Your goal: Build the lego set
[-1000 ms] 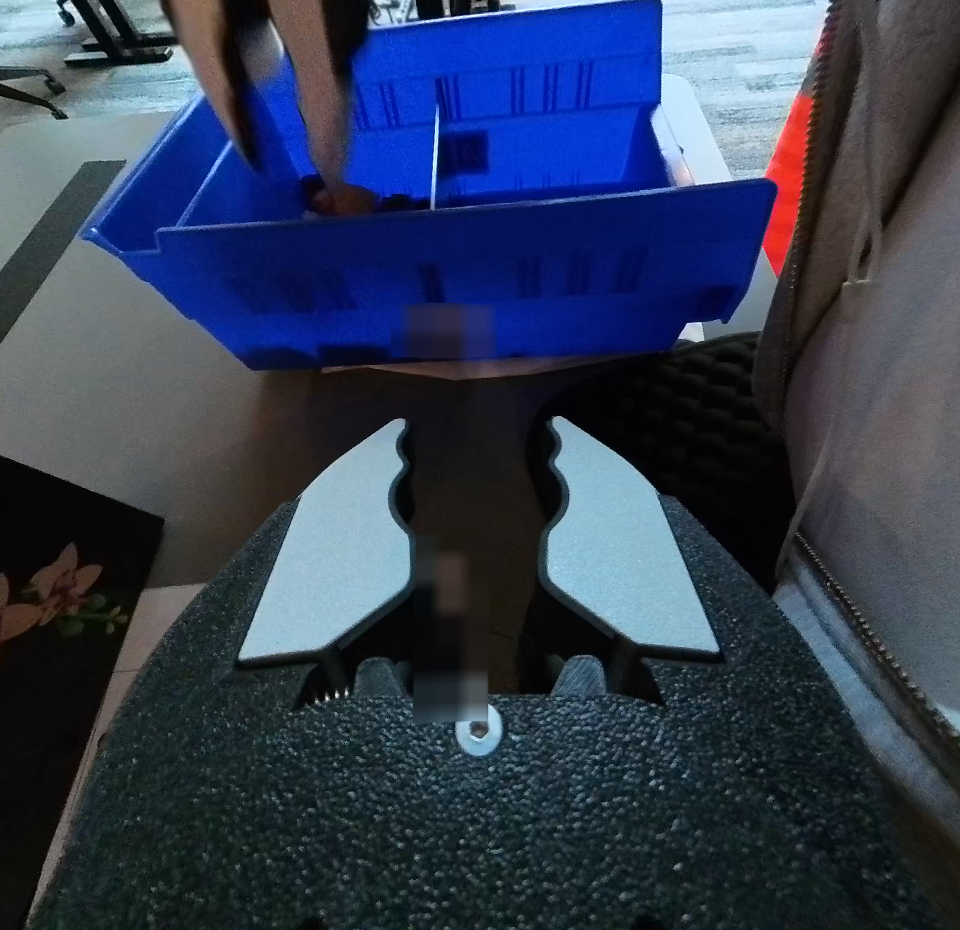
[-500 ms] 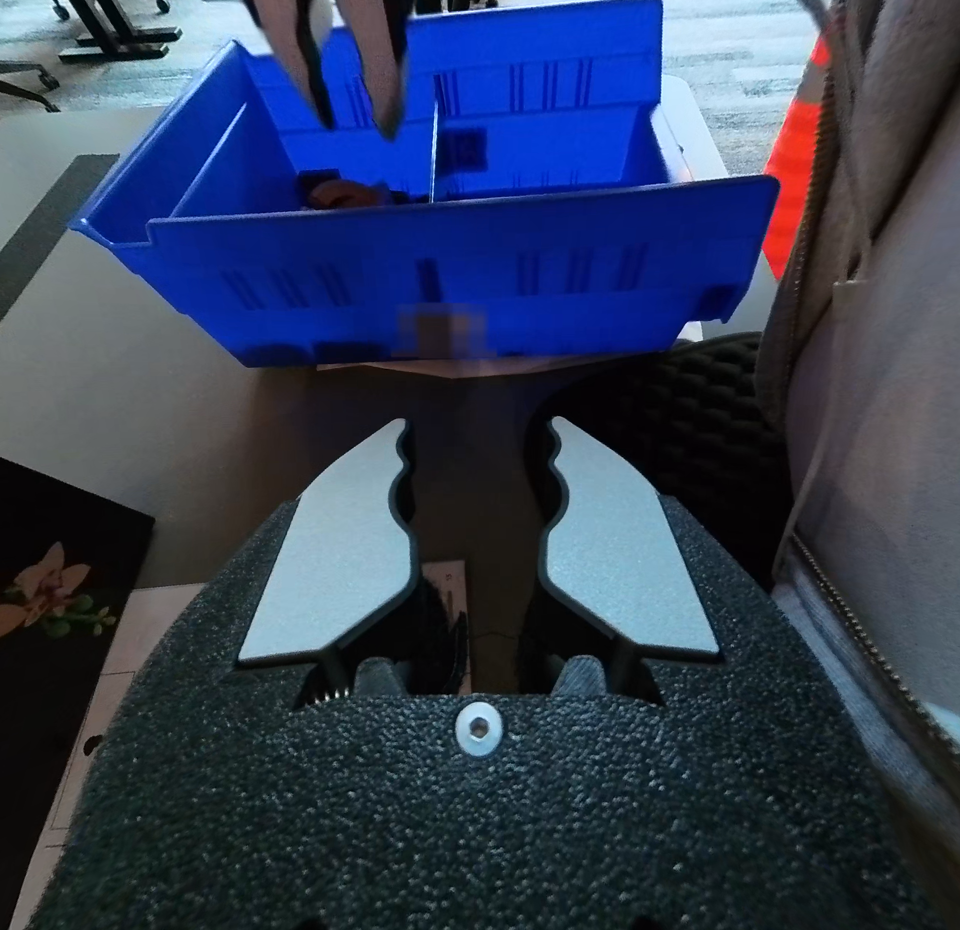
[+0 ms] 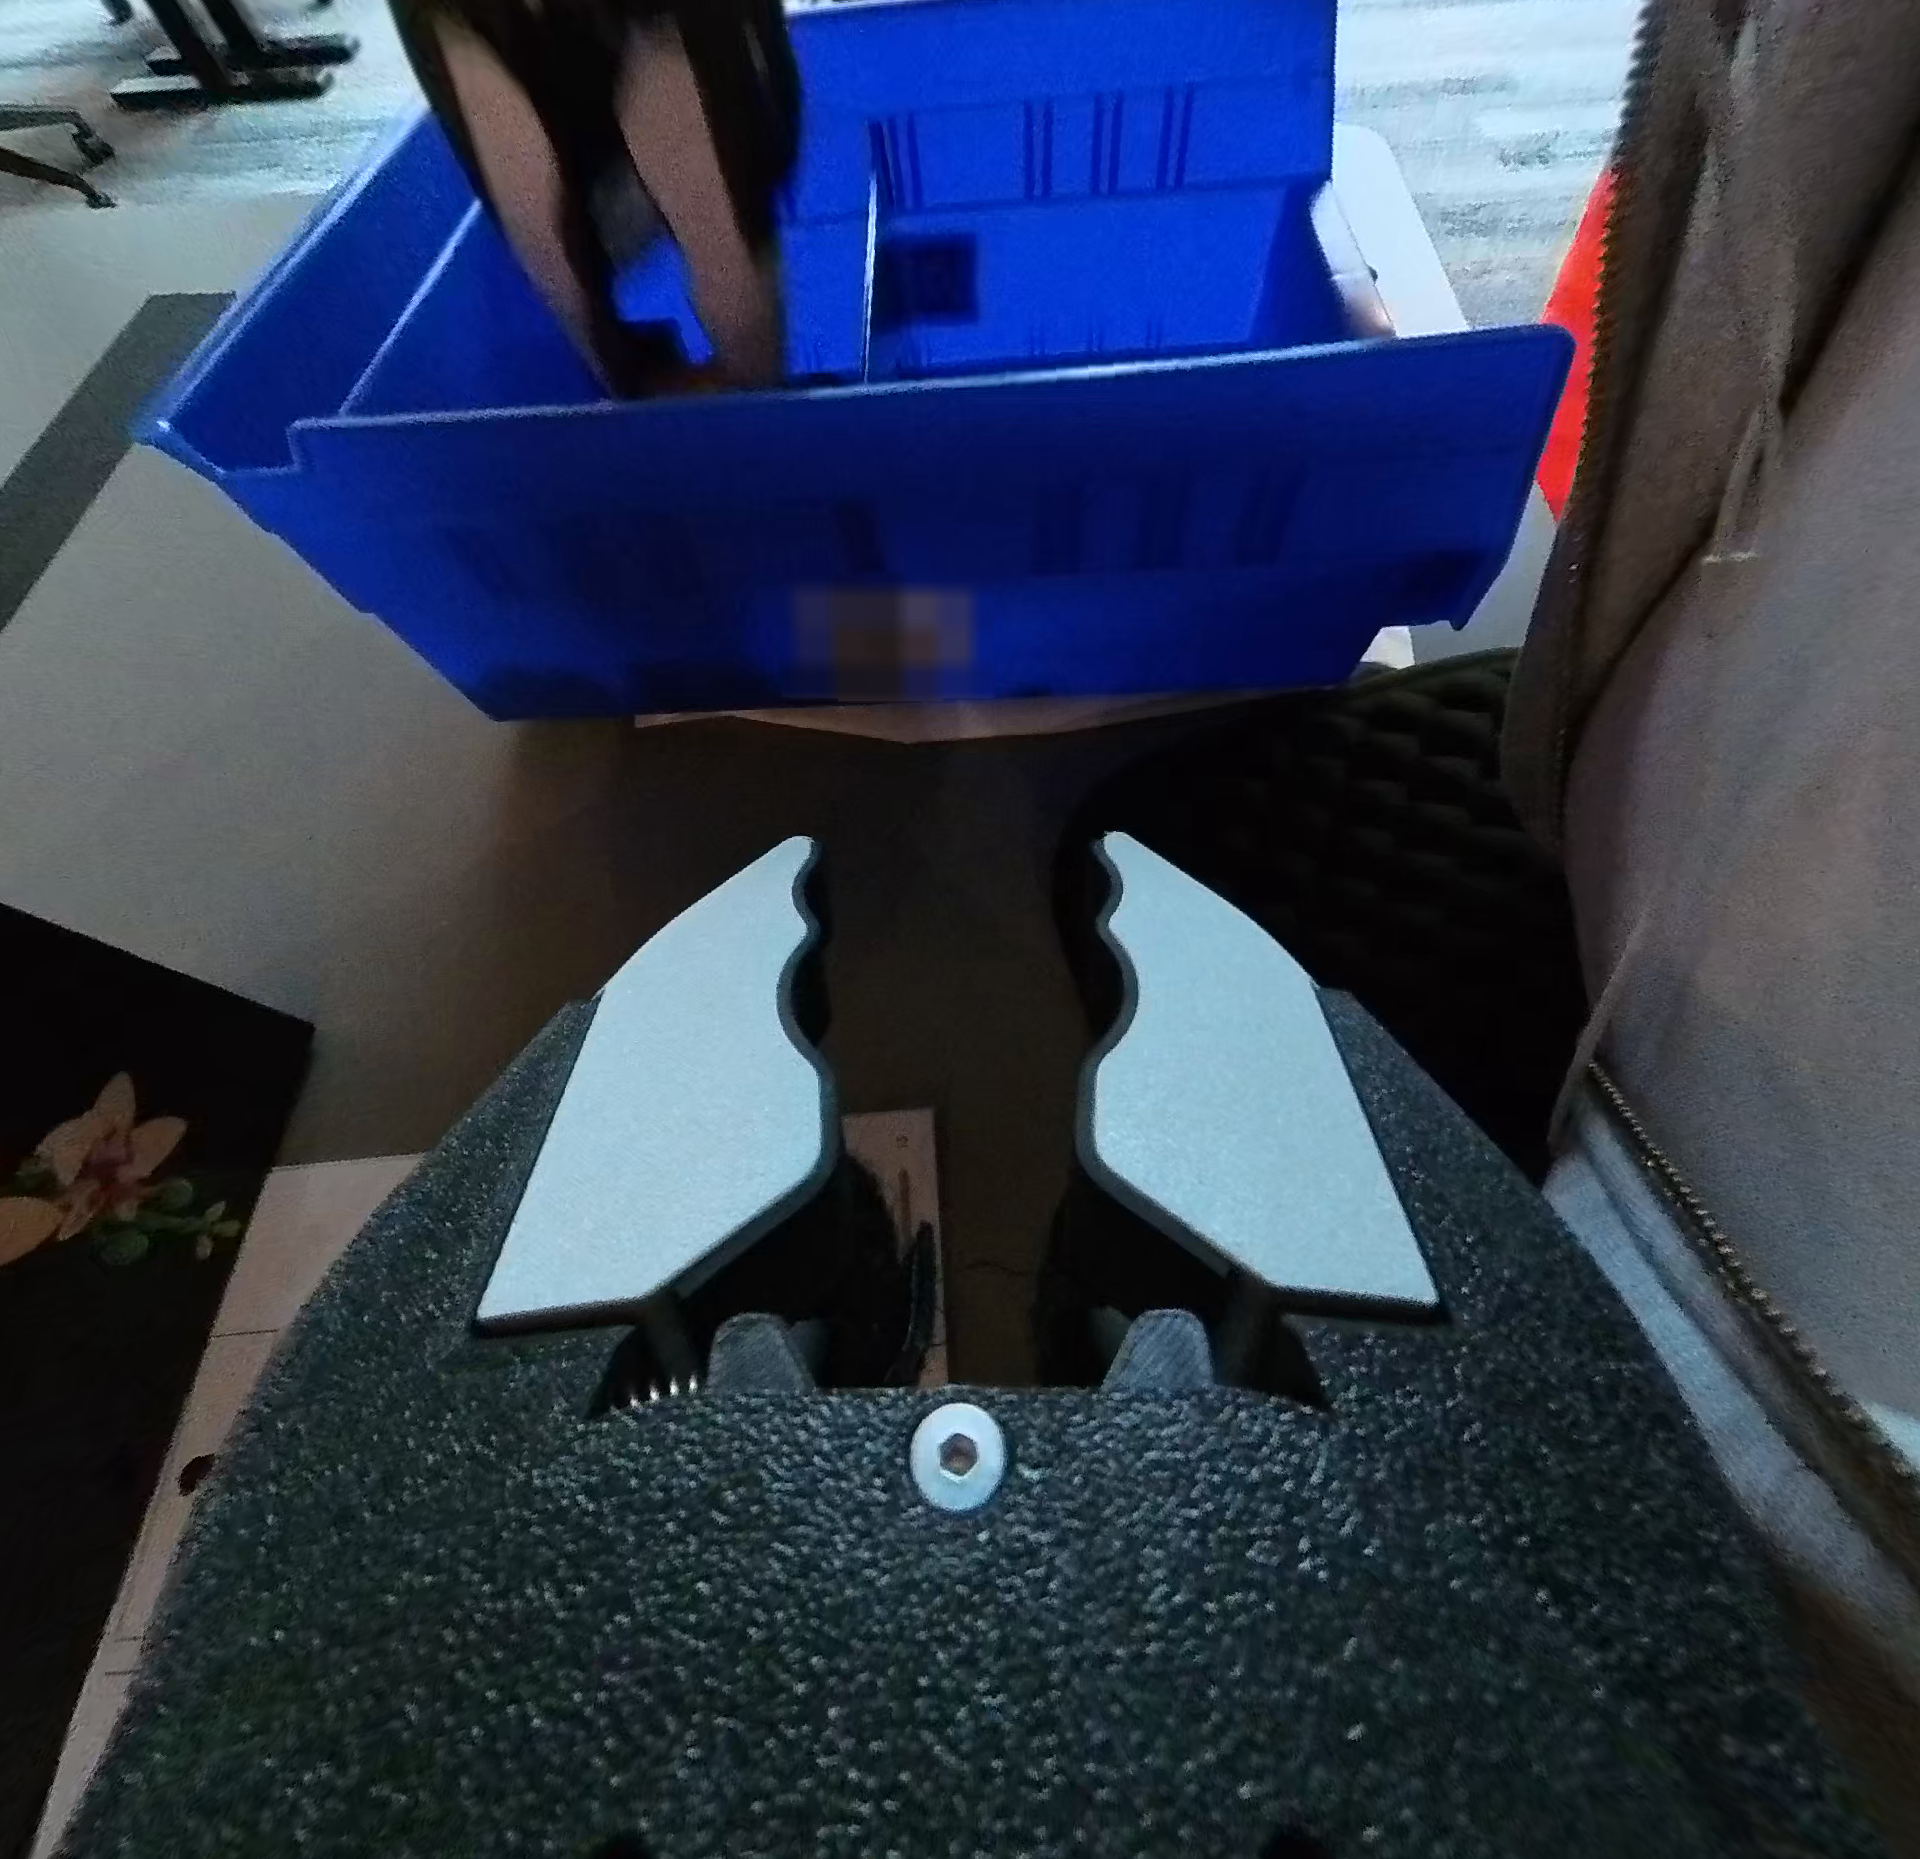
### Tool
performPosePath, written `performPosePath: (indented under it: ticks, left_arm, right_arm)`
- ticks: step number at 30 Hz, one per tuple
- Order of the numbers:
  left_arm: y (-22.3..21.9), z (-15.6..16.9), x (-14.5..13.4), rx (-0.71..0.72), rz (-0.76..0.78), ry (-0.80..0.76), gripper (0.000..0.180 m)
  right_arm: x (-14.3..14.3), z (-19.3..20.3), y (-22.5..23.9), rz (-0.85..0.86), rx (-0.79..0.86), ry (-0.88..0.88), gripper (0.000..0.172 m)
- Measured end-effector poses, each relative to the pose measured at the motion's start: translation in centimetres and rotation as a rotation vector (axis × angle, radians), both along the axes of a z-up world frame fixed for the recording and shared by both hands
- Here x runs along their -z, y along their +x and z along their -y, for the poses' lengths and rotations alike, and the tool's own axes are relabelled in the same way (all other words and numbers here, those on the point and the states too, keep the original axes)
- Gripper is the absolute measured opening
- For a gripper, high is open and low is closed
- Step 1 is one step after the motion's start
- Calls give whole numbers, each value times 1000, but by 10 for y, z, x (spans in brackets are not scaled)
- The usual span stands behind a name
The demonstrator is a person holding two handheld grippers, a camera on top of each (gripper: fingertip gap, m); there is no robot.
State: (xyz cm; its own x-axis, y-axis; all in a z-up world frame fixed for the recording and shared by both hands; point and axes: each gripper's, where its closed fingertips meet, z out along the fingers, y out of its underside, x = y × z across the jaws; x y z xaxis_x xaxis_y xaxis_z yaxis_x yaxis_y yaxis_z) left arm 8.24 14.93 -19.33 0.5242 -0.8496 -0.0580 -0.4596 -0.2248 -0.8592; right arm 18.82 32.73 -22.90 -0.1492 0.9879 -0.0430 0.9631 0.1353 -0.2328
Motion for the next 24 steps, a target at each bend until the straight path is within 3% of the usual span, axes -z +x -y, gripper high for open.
performPosePath:
  ticks: [4, 9, 14, 18, 24]
  left_arm:
    - [0, -1, -1, -10, 10, -1, 47]
    - [2, -2, 0, 0, 11, 0, 47]
    - [3, -3, 0, 1, 9, 0, 47]
    - [5, -3, 0, 4, 6, -2, 47]
    - [3, -3, 0, -1, -5, 0, 47]
  right_arm:
    - [-49, -16, 4, -190, 81, 46, 48]
    - [-74, -20, 32, -236, 131, 125, 55]
    - [-74, -15, 48, -255, 184, 128, 57]
    - [-65, -11, 45, -251, 148, 137, 43]
    - [-55, -12, 35, -204, 82, 152, 37]
